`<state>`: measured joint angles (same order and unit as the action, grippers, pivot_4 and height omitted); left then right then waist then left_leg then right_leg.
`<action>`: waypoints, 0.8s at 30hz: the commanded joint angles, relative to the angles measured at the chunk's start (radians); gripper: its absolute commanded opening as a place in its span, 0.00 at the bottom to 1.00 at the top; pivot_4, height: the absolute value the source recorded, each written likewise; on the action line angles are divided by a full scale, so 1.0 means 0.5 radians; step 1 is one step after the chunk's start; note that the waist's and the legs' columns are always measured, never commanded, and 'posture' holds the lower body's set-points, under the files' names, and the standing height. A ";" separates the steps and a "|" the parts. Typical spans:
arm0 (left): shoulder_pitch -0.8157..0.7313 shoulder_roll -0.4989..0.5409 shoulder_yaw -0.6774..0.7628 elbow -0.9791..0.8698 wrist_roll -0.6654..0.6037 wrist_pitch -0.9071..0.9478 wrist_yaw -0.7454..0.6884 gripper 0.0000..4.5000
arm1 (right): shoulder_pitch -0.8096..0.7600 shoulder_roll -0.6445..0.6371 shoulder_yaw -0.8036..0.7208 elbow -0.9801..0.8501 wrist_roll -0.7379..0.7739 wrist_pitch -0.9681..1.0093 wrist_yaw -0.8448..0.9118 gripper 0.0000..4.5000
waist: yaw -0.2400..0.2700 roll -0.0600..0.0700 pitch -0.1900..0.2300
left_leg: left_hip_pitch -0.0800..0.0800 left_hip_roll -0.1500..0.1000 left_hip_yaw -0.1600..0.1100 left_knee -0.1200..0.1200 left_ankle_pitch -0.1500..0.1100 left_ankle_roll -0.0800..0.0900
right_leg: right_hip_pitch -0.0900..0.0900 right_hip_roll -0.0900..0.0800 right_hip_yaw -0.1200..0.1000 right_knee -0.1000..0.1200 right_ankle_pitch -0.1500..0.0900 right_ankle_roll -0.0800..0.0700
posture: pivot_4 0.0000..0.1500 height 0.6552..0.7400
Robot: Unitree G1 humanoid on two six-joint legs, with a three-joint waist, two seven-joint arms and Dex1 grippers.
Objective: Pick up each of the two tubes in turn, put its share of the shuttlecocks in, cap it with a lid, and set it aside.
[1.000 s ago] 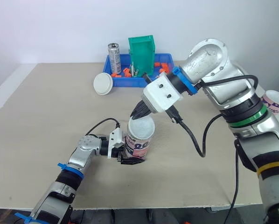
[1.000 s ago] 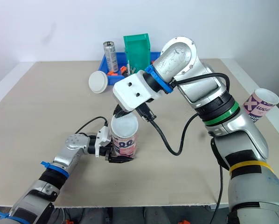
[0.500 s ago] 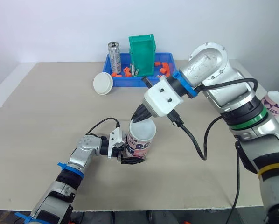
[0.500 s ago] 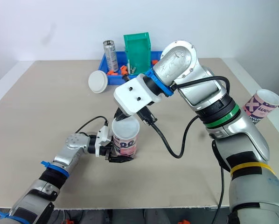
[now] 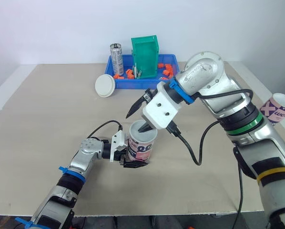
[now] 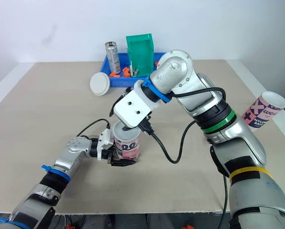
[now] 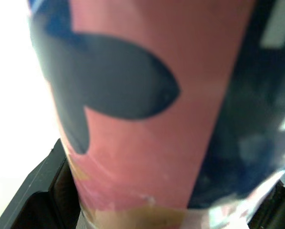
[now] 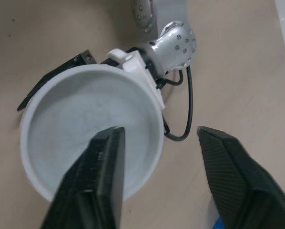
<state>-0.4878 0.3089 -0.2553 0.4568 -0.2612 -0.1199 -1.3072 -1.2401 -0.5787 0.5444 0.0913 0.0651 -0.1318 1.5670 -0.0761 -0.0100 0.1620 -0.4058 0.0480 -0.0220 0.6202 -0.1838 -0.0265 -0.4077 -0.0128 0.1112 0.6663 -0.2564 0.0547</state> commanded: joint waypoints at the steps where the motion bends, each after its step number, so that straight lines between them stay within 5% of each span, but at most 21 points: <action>1: 0.086 0.050 0.000 0.138 0.087 0.089 0.059 0.88 | -0.016 0.071 -0.049 0.070 -0.002 0.072 -0.001 0.55 | 0.000 0.000 0.000 | 0.001 0.000 0.000 0.000 0.000 0.000 | 0.000 0.000 0.000 0.000 0.000 0.000 | 1.00 0.63; 6: 0.083 0.045 0.004 0.145 0.096 0.084 0.056 0.88 | -0.144 -0.011 -0.222 0.101 0.271 0.294 0.088 0.55 | -0.001 -0.002 0.004 | -0.001 0.000 -0.001 -0.001 0.001 0.001 | -0.001 0.000 0.000 0.000 0.003 -0.004 | 1.00 0.63; 12: 0.075 0.047 0.001 0.165 0.100 0.076 0.044 0.88 | -0.104 -0.171 -0.150 -0.008 0.415 0.306 0.095 0.02 | -0.001 -0.003 0.004 | -0.001 0.000 0.000 -0.003 0.000 0.000 | -0.001 -0.001 0.000 -0.001 0.001 -0.004 | 1.00 0.63; 24: 0.066 0.052 0.008 0.171 0.100 0.071 0.043 0.88 | 0.007 -0.093 0.160 -0.019 0.149 0.128 0.095 0.02 | 0.000 -0.003 0.004 | -0.003 0.000 0.001 -0.005 0.000 0.000 | -0.003 0.000 0.000 -0.001 0.001 -0.004 | 1.00 0.63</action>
<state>-0.4940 0.3111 -0.2404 0.4618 -0.2614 -0.1175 -1.3058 -1.2333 -0.6271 0.5893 0.0928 0.1682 -0.0333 1.5762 -0.0763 -0.0113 0.1641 -0.4068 0.0481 -0.0217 0.6176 -0.1837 -0.0263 -0.4081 -0.0127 0.1111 0.6655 -0.2557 0.0529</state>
